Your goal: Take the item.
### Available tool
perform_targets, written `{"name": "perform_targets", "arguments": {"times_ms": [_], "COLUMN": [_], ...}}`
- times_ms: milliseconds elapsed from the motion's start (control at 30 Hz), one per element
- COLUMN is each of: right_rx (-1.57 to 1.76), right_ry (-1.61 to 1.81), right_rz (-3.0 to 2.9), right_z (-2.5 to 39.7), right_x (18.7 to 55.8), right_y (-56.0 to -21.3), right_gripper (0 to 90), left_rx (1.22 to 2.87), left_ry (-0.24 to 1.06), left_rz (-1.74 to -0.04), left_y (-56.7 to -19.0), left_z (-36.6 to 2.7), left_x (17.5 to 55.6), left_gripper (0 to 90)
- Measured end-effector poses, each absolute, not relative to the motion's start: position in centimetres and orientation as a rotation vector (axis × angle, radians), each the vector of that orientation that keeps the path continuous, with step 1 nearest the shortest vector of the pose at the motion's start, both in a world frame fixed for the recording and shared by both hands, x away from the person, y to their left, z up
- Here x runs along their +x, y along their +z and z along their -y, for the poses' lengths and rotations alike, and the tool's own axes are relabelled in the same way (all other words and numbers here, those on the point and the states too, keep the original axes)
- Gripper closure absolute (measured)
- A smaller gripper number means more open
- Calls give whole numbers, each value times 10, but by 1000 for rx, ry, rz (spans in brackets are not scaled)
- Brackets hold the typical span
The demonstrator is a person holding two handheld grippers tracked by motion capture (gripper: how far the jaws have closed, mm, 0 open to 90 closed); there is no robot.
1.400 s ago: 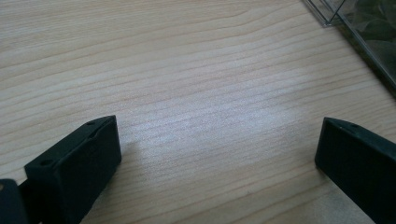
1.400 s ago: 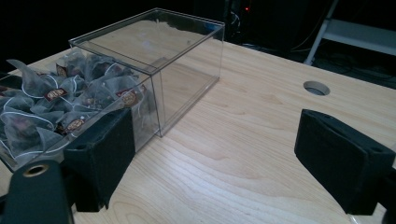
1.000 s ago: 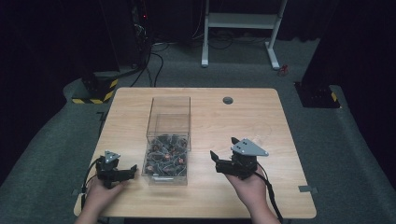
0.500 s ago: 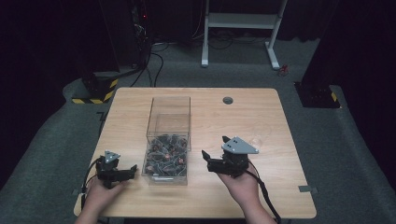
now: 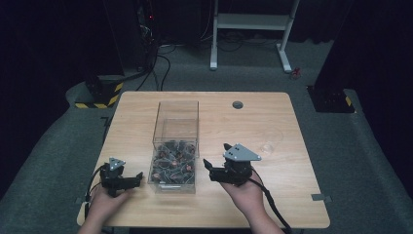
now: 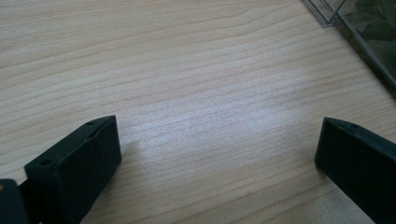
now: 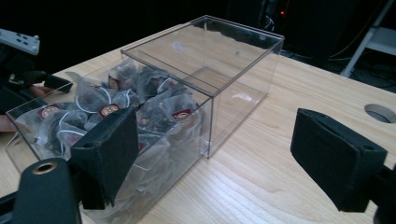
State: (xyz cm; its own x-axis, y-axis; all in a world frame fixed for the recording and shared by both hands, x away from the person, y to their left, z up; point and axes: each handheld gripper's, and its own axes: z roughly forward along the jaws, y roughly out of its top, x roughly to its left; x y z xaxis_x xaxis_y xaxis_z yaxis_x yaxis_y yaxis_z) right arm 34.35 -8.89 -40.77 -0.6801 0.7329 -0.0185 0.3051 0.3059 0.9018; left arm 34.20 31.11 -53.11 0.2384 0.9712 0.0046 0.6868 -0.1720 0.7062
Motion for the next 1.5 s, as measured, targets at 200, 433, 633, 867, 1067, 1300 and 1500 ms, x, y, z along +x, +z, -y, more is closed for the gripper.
{"name": "perform_targets", "arguments": {"times_ms": [200, 433, 633, 867, 1067, 1300, 1500], "right_rx": [907, 881, 877, 858, 855, 823, 779], "right_ry": [1351, 1363, 1384, 1379, 1392, 1394, 1385], "right_rz": [-2189, -2250, -2266, -2302, -2329, -2357, -2387], "right_z": [78, 61, 54, 46, 40, 32, 24], "right_x": [341, 336, 333, 329, 328, 325, 323], "right_y": [-411, -419, -423, -429, -431, -431, -433], "right_gripper": [180, 192, 200, 216, 255, 345, 424], "left_rx": [1932, 1932, 1933, 1933, 1933, 1933, 1933], "left_ry": [631, 631, 631, 631, 631, 631, 631], "left_rz": [-1512, -1512, -1512, -1511, -1511, -1512, -1511], "left_y": [-531, -531, -531, -531, -531, -531, -531], "left_z": [-311, -311, -311, -311, -311, -311, -311], "left_x": [342, 342, 342, 342, 342, 342, 342], "left_gripper": [5, 5, 5, 5, 5, 5, 5]}}
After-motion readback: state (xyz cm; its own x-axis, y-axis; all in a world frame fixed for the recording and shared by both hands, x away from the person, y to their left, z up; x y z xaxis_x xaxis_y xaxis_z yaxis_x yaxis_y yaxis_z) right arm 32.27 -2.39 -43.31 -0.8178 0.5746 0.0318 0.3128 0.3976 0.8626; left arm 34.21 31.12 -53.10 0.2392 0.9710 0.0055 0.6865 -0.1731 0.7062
